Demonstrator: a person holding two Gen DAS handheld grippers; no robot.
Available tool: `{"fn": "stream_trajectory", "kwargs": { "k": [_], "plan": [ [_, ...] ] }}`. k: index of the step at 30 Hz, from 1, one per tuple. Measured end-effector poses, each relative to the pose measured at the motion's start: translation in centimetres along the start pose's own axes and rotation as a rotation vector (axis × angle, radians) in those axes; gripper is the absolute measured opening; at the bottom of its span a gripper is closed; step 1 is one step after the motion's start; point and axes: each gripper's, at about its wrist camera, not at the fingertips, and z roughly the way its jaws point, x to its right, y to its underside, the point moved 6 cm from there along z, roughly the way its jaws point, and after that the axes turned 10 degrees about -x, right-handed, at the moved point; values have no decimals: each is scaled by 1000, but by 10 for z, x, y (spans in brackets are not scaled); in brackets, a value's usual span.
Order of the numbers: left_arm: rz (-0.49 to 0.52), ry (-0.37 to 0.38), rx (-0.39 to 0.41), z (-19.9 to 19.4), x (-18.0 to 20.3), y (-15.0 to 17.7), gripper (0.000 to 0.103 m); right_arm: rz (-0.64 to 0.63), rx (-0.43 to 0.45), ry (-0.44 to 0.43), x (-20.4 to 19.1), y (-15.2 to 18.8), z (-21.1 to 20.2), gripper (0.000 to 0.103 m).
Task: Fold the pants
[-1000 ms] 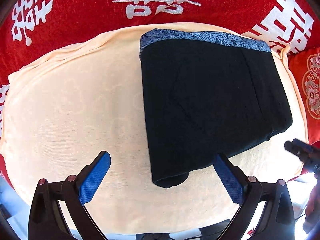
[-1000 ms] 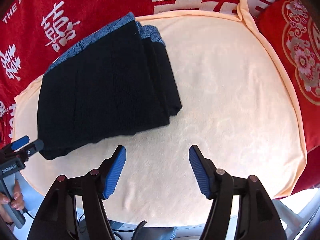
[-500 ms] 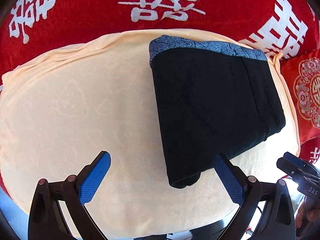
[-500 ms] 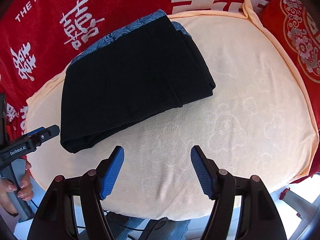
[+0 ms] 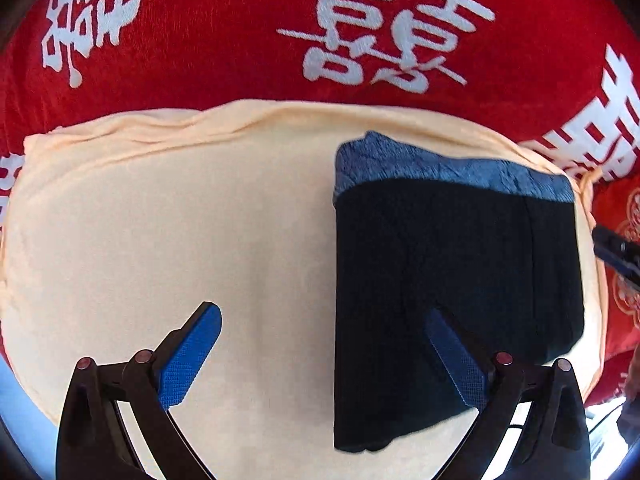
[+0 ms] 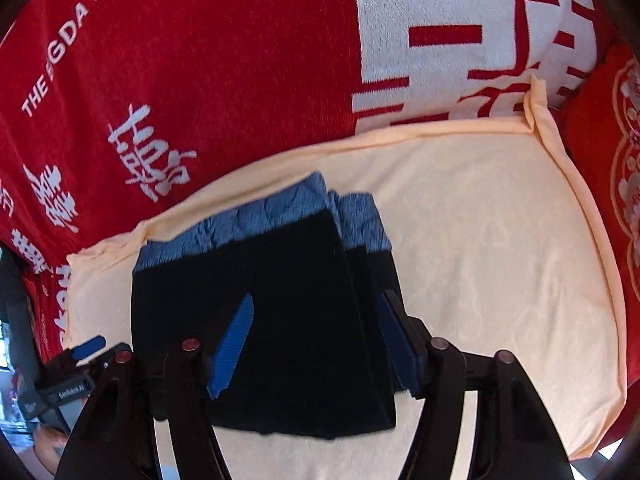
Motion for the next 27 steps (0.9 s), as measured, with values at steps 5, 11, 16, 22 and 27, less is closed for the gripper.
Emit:
{"fn": "stream_trajectory", "kwargs": {
  "k": [5, 11, 16, 22, 27],
  "plan": [
    [-35, -15, -2, 12, 5, -14, 103, -19, -74, -74, 3, -40, 32, 24],
    [-32, -17, -14, 19, 17, -13, 103, -37, -112, -36, 21, -34, 40, 18],
    [-31, -32, -32, 19, 18, -12, 103, -79, -180, 58, 38, -15, 35, 18],
    [-13, -58, -42, 18, 20, -12, 103, -53, -212, -5, 40, 20, 18, 19],
    [-16, -57, -51, 17, 22, -11, 103, -10, -233, -47, 47, 33, 17, 19]
  ]
}}
